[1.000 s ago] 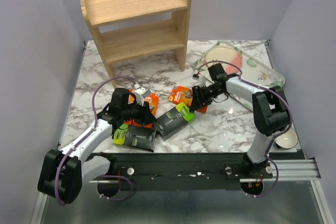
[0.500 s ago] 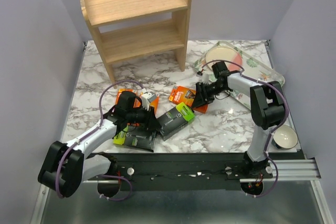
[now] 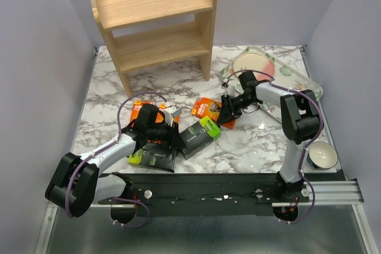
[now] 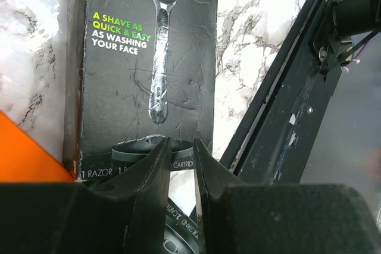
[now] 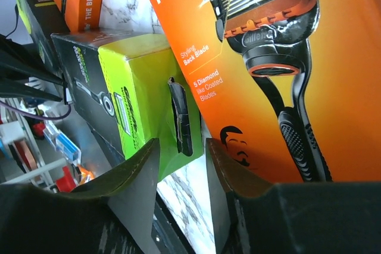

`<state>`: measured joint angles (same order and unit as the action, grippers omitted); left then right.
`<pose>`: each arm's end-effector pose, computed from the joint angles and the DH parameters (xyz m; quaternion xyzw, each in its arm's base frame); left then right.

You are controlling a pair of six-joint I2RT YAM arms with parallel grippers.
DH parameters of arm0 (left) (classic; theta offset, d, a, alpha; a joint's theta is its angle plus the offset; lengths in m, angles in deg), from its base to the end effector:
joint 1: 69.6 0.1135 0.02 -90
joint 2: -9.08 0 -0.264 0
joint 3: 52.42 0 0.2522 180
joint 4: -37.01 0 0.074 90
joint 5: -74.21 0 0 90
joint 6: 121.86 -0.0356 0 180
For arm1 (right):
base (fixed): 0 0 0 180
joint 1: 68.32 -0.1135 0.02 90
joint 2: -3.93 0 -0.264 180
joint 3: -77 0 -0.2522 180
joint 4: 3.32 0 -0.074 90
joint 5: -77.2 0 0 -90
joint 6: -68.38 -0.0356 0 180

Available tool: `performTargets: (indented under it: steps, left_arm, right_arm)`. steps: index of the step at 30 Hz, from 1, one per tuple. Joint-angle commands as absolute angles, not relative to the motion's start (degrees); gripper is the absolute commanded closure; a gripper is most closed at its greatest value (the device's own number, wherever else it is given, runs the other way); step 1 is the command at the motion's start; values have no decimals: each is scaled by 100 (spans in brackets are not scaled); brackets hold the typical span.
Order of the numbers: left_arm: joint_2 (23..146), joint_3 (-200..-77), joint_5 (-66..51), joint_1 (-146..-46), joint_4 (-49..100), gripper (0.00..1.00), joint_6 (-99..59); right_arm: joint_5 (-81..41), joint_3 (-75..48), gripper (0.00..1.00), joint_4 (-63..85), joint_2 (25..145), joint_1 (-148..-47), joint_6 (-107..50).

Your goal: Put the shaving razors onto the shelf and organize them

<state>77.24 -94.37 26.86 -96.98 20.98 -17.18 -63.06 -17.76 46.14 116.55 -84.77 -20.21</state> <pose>0.1862 -0.1236 0.1798 0.2405 0.8303 -0.4457 0.2327 0.3447 0.1303 0.1470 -0.1877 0.8809 0.4318 0.0476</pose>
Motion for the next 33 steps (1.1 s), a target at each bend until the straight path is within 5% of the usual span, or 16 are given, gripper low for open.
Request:
performTargets:
  steps: [1,13,22,26,30,33]
  left_arm:
    - [7798,-9466,2596,-9755,2298,70,-1639]
    - [7833,-9457,2385,-9755,2448,69,-1534]
    - [8009,-9519,2210,-9755,2764,66,-1560]
    - [7974,-9720,2122,-9729,2703,63,-1744]
    - [7825,-10396,1193,-9693,2204,30,-1815]
    - [7842,-11283,471,-9685,1622,17,-1376]
  right_arm:
    - [-5921,-1656,52,4805,11819,-8529,-1846]
    - [-6201,-1542,53,4709,12135,-8792,-1995]
    - [-6562,-1506,70,4700,12162,-8792,-1987]
    - [-6703,-1515,95,4709,11960,-8784,-2013]
    - [-6597,-1480,99,4700,11451,-8652,-2547]
    - [-6895,-1463,99,4787,11055,-8354,-2960]
